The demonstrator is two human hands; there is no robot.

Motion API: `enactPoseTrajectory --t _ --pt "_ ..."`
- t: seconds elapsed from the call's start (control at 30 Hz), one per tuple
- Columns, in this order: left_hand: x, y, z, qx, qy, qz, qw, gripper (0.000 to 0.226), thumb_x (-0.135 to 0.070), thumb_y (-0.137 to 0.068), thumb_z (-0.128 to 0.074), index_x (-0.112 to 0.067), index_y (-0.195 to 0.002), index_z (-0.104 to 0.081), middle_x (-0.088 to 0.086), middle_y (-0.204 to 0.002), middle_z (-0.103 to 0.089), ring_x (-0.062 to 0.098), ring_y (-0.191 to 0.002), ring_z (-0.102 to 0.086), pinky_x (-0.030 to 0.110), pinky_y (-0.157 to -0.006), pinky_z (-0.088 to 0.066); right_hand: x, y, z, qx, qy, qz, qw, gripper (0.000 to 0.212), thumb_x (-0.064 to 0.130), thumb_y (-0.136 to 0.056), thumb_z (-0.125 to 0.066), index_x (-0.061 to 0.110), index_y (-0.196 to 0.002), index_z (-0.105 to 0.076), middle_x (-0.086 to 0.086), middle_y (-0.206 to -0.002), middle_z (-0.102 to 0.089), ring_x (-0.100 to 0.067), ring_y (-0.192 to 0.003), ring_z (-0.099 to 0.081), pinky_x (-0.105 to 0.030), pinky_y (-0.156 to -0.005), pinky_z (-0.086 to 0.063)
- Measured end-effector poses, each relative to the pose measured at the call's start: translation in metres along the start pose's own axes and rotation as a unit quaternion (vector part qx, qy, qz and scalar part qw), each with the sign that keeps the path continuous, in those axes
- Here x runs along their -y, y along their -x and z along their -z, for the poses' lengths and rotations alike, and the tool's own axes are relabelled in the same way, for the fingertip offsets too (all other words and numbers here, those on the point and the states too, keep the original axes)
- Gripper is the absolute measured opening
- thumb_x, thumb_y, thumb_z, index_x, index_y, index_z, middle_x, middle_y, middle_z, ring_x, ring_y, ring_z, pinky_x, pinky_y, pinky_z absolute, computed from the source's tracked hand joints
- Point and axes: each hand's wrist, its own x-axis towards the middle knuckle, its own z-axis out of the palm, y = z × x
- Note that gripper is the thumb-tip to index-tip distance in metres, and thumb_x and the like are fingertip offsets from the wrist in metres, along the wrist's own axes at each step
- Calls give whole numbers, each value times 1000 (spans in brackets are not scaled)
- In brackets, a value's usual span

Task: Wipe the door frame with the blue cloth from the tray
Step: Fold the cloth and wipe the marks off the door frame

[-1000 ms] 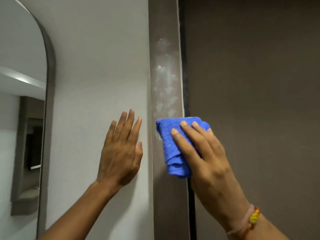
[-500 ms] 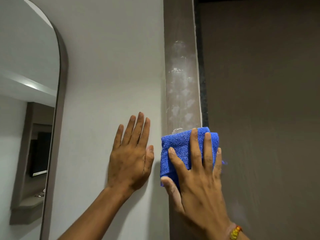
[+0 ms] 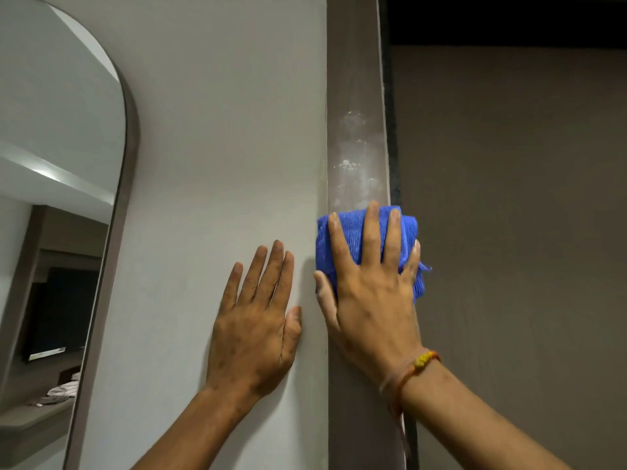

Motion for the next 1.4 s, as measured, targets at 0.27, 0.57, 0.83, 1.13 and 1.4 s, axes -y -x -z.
enactPoseTrajectory --t 0.27,0.57,0.83,1.13,1.4 --pt "0 0 2 2 4 -3 1000 63 -39 -92 -20 -14 -148 -6 7 -158 -8 22 -146 -6 44 -115 -12 3 34 -5 10 2 -1 1000 68 53 -88 -27 21 -147 -21 -23 -154 -21 -43 -141 -15 -69 -104 -28" --pt "0 0 0 6 6 1 1000 64 -38 -90 -24 -15 -148 -5 6 -158 -8 21 -146 -5 43 -116 -12 -7 -55 10 14 -35 10 999 66 52 -92 -30 29 -148 -3 -17 -159 3 -41 -144 10 -69 -109 -10" --pt "1 -30 9 -10 16 14 1000 66 -39 -90 -17 -12 -147 1 7 -157 4 20 -146 5 40 -121 -4 2 -18 -2 -20 -28 -10 999 65 50 -91 -33 25 -148 -13 -20 -158 -9 -43 -144 -3 -70 -107 -17" --pt "-1 -73 9 -34 9 20 999 65 -42 -88 -4 -14 -145 11 4 -156 14 17 -144 14 38 -119 5 -1 -12 -3 -9 -29 5 1000 65 53 -89 -23 26 -147 -11 -20 -158 -8 -43 -144 -2 -69 -107 -16" --pt "-1 -74 8 -37 8 23 999 64 -41 -91 -10 -15 -146 10 5 -157 11 19 -145 13 40 -120 3 -4 -94 12 -24 -44 4 999 65 50 -93 -33 27 -148 -8 -17 -159 -1 -42 -144 6 -70 -109 -8"
